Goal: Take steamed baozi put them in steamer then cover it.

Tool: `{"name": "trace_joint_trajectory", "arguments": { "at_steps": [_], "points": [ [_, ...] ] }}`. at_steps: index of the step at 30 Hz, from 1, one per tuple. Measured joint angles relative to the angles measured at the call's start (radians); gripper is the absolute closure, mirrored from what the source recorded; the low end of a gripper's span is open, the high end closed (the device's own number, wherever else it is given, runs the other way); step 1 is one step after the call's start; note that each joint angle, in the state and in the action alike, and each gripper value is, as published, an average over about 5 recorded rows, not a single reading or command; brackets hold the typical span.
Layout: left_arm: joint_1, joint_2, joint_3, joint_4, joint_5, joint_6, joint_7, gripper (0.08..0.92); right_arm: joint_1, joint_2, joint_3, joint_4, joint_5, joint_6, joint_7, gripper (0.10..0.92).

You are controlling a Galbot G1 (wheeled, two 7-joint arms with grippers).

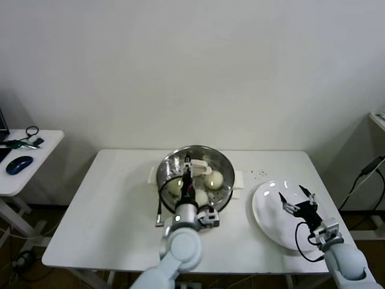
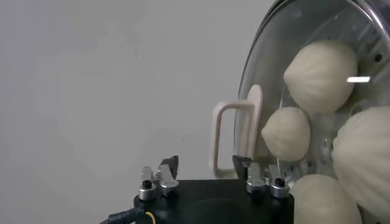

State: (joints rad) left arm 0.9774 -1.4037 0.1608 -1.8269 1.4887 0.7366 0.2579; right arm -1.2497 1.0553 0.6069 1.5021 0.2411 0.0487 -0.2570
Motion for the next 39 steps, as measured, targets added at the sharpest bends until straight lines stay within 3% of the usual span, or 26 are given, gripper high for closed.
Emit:
{"name": "trace_joint_trajectory", "arguments": {
  "at_steps": [4, 8, 17, 29, 33, 39],
  "points": [
    [0.022, 0.026, -0.006, -0.058, -0.033, 0.000, 0.011, 0.240, 0.001, 0.000, 0.000, 0.006, -0.002, -0.022, -0.001, 0.203],
    [0.048, 0.057, -0.014, -0.122, -0.072, 0.000, 0.012, 0.183, 0.004, 0.001, 0.000, 0.011, 0.002, -0.040, 0.003, 0.203],
    [0.122, 0.144, -0.079, -0.264, -0.199, 0.000, -0.041, 0.177, 0.001, 0.003, -0.008, 0.019, 0.010, -0.050, 0.005, 0.203],
    [0.279, 0.210, -0.341, -0.353, -0.583, -0.006, -0.257, 0.177, -0.013, 0.012, -0.007, 0.041, 0.020, -0.038, 0.005, 0.203],
    [0.362, 0.196, -0.462, -0.358, -0.756, -0.069, -0.313, 0.177, -0.022, 0.018, -0.007, 0.052, 0.024, -0.034, 0.005, 0.203],
    [0.481, 0.134, -0.628, -0.335, -1.031, -0.297, -0.352, 0.177, -0.041, 0.030, -0.007, 0.076, 0.032, -0.027, 0.006, 0.203]
  ]
}}
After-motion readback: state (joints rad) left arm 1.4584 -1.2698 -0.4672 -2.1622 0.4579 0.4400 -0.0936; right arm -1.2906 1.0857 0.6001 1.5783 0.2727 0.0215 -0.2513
